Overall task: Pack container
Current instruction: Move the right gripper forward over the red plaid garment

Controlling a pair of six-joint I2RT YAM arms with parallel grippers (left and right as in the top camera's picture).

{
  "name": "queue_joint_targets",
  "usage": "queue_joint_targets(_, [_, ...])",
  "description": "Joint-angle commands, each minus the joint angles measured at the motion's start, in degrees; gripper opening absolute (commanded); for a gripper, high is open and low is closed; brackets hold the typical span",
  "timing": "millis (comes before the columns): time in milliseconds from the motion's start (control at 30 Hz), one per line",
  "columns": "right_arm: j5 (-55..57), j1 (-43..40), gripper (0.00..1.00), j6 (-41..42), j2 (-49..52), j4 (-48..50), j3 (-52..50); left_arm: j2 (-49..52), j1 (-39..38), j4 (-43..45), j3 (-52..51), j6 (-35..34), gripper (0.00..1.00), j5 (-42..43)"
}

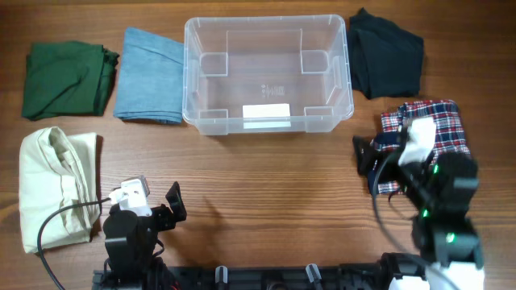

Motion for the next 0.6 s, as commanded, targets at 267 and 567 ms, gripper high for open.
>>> queue_joint_targets(267, [-3.89, 0.22, 1.00, 0.76, 17.75, -8.26, 18.27, -0.50, 0.35, -0.59, -0.02, -0.90, 1.00, 1.07])
queue_joint_targets(567, [-1.07, -11.10, 1.00, 18.67, 17.22, -10.91, 18.27, -0.50, 0.35, -0.59, -0.02, -0.90, 1.00, 1.07])
